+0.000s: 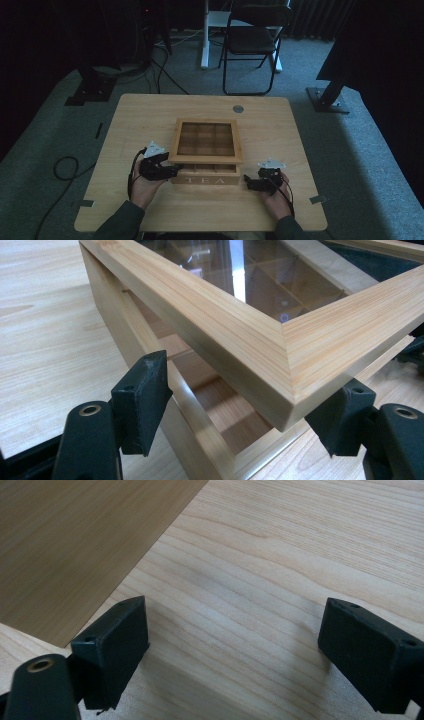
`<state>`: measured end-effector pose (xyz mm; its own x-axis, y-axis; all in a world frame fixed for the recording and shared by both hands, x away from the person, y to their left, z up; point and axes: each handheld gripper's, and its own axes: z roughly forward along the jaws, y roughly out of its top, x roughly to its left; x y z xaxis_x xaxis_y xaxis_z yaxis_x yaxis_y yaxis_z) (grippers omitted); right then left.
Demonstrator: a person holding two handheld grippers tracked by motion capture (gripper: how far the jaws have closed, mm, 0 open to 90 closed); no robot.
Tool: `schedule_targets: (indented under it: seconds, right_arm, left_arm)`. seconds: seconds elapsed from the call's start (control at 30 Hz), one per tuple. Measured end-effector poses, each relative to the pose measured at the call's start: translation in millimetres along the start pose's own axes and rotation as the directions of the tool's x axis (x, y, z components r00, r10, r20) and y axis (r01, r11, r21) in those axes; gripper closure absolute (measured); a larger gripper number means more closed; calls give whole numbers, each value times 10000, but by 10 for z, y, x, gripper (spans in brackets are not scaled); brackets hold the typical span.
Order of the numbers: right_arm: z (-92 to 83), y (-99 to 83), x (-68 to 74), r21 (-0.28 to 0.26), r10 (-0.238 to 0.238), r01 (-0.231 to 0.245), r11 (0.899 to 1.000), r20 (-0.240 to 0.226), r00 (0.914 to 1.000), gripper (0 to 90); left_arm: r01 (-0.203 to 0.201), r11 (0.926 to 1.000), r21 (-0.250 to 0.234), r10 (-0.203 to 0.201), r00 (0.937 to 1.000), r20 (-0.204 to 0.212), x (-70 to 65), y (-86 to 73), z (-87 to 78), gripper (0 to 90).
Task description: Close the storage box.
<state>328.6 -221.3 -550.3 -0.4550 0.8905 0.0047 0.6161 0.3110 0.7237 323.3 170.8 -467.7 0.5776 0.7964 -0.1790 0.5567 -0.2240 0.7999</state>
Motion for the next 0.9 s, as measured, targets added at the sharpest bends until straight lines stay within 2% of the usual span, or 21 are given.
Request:
schedule_targets:
  seconds: [0.2, 0.5, 0.7, 0.9]
  right_arm:
    - [0, 0, 0, 4, -3, 3, 10000, -1, 10000, 123]
    - [0, 0, -1, 3, -11, 11, 10000, 1, 10000, 123]
    - [0, 0, -1, 5, -13, 13, 10000, 0, 10000, 123]
    - [0, 0, -1, 3, -15, 15, 10000, -1, 10000, 123]
  left_arm:
    - [60, 10000, 69, -60, 10000, -3, -1, -37, 8, 311]
    - [-97, 9998, 192, 98, 9999, -41, 9, -105, -20, 308]
    - [-7, 9998, 184, 7, 10000, -31, 10, -164, -58, 306]
    - [-140, 9989, 453, 143, 9999, -71, -1, -239, -66, 305]
